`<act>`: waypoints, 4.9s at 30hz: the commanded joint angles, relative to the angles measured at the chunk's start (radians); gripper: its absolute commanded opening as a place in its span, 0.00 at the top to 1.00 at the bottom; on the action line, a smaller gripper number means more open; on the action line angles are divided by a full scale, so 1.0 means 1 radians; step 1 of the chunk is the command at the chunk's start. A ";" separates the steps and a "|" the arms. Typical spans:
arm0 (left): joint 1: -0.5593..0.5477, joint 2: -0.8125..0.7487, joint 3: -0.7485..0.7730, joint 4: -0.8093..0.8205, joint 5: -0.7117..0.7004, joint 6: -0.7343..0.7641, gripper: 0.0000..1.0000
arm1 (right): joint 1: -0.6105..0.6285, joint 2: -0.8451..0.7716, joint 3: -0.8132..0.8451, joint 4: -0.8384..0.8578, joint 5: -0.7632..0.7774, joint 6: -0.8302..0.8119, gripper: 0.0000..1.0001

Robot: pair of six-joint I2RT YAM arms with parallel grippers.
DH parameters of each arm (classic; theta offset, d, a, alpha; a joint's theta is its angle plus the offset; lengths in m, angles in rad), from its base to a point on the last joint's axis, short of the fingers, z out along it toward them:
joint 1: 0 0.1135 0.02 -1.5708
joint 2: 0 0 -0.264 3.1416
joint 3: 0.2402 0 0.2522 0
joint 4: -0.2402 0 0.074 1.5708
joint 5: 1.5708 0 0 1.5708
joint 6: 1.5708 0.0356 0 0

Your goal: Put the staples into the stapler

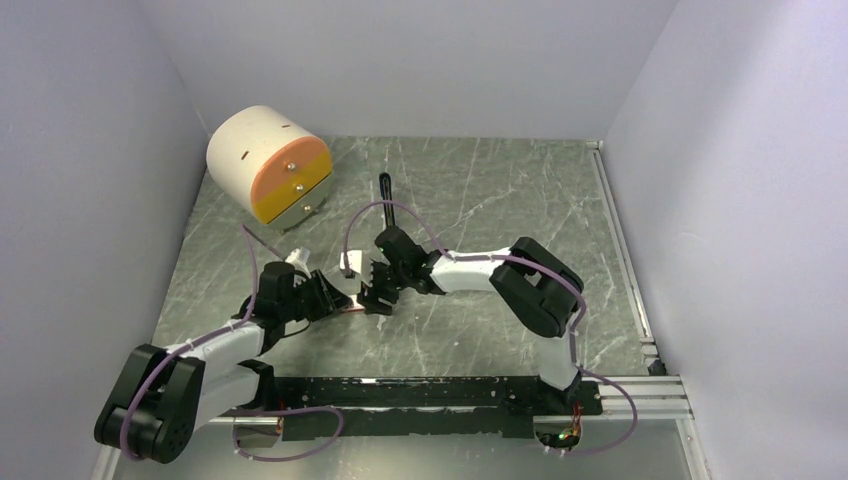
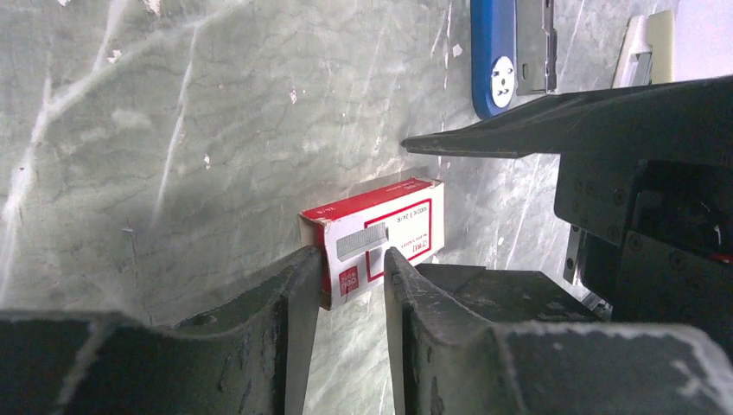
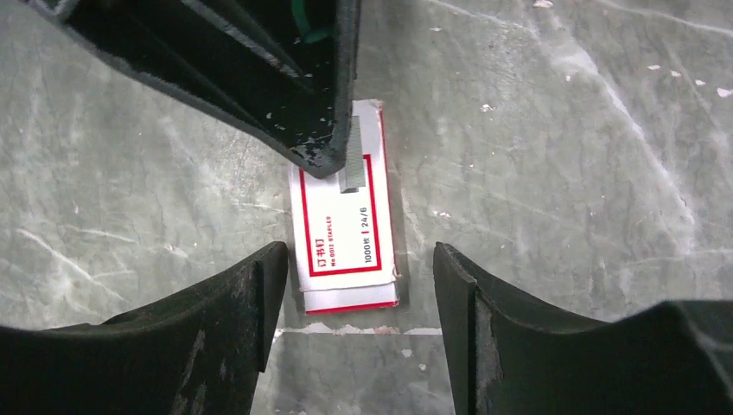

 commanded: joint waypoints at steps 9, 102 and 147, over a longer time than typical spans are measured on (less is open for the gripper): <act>0.021 0.075 -0.021 0.106 0.106 0.016 0.72 | 0.016 0.053 0.068 -0.163 -0.032 -0.108 0.52; 0.021 -0.075 0.168 -0.353 -0.059 0.104 0.33 | 0.164 -0.080 0.121 -0.441 0.816 1.061 0.66; 0.021 0.037 0.076 -0.132 0.111 0.050 0.80 | 0.163 -0.078 0.126 -0.481 0.807 1.039 1.00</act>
